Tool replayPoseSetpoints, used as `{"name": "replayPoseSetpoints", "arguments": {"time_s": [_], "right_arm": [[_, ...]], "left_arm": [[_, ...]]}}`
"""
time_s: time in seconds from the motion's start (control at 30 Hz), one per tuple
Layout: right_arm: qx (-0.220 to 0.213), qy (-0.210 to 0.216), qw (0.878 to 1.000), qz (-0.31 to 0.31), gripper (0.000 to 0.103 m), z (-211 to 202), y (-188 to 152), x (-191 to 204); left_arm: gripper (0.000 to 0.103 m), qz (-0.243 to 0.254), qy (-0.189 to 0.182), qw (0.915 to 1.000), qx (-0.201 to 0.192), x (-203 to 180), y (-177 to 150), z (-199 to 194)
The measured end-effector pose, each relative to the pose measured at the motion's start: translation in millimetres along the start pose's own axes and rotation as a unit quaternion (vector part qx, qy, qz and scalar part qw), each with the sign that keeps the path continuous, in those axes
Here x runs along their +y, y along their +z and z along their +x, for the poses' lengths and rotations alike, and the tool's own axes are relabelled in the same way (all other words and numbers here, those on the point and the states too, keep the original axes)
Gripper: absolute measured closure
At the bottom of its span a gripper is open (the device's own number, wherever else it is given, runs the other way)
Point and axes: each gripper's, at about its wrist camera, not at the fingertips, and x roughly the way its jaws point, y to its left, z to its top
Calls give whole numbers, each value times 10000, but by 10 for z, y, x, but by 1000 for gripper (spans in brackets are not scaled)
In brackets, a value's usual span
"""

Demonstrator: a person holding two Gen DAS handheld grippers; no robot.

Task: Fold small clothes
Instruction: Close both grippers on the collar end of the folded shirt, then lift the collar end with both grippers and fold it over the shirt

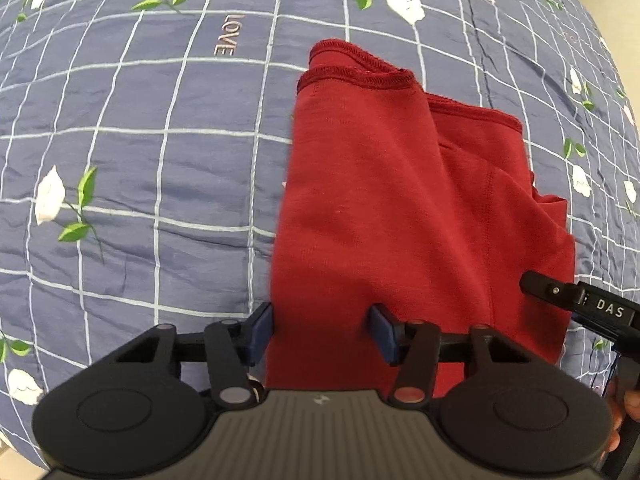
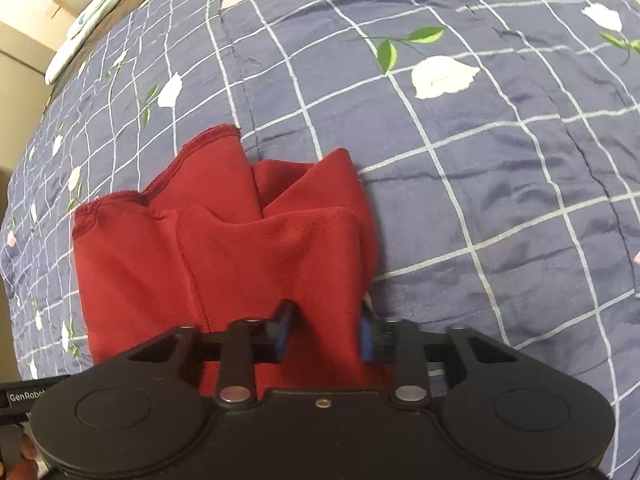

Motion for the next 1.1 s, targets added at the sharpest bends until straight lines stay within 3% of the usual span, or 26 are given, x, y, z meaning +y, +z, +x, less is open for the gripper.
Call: {"name": "replayPoseSetpoints", "arguments": {"time_s": [0.07,0.27,0.67,1.1], "right_arm": [[-43,-37,9999,-116,84,-41,-12,46],[-283,-35,9991,-326,88,-244,-98,215],[-790,514,9945,-456,89,-699,-270,842],[-630,869,9884,-1075,89,-347,-400,2113]], "left_arm": [[62,88,24,10000,-32,-30,-14,-21],[78,332,-96,9993,-173,-94,-36,-190],[81,774,-243,9941,-714,136,46,-780],[81,274,136,9947,-982,1309,47,-1136]]}}
